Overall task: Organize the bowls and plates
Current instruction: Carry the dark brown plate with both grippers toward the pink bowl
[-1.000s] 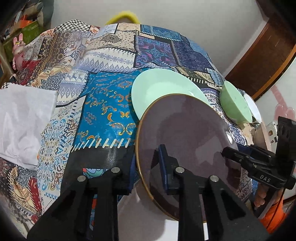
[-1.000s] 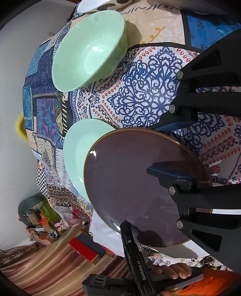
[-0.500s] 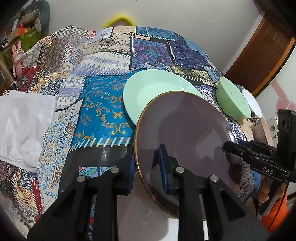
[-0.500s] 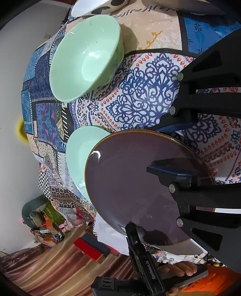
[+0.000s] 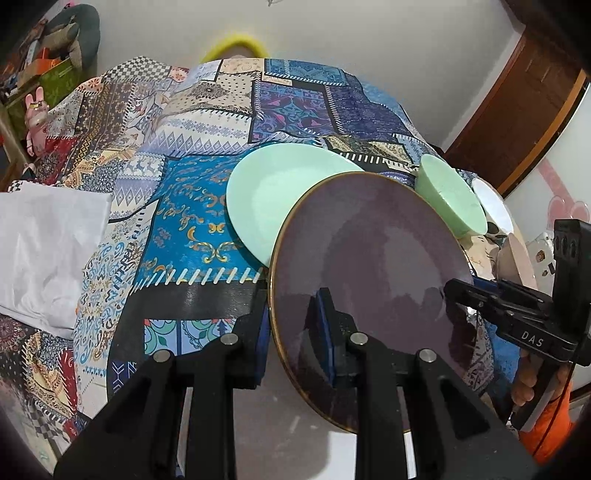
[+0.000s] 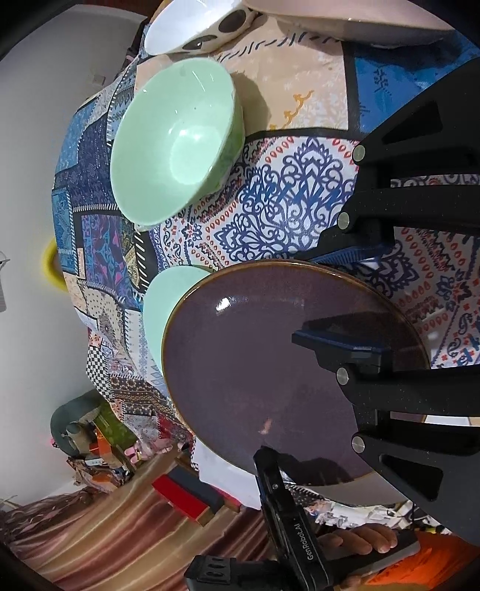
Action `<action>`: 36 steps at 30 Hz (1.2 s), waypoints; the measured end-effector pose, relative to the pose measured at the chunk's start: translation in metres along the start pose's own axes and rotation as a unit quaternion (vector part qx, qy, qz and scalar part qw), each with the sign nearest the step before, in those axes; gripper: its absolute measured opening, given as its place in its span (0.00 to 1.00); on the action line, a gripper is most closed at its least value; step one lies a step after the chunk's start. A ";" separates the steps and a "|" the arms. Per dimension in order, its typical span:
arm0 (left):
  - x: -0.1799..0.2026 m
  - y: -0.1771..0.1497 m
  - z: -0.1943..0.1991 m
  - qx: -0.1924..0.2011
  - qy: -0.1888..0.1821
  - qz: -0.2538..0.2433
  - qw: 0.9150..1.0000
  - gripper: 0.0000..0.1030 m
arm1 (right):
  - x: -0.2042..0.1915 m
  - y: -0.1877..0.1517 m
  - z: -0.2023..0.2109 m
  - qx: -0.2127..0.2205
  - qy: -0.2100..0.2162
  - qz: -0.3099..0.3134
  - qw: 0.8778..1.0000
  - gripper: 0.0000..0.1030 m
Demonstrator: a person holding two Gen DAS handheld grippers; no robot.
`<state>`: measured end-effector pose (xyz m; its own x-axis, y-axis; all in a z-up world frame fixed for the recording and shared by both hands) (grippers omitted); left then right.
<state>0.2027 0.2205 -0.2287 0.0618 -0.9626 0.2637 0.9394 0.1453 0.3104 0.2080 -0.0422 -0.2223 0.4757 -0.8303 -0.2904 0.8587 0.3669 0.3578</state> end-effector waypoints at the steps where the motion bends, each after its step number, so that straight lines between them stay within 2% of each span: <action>1: 0.002 -0.001 0.001 0.001 0.001 -0.002 1.000 0.23 | 0.001 -0.001 0.002 0.001 0.000 0.000 1.000 0.30; 21: 0.047 -0.020 0.034 0.015 -0.013 -0.019 1.000 0.22 | 0.007 -0.021 0.050 0.032 -0.012 -0.009 0.999 0.30; 36: 0.090 -0.041 0.053 0.016 -0.016 -0.037 0.999 0.23 | 0.023 -0.049 0.083 0.051 -0.017 -0.016 0.998 0.30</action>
<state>0.1523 0.1398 -0.1694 -0.0178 -0.9634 0.2675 0.9295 0.0827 0.3595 0.1610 -0.1136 -0.1730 0.4397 -0.8551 -0.2746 0.8493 0.2964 0.4368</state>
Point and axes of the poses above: each gripper's, at about its wrist camera, not at the fingertips, and z roughly against the way its jaws point, x to its right, y to its top, the point moved 1 cm from there along -z, roughly the way its jaws point, and after that the axes turned 14 degrees about -x, right-handed, at the moved point
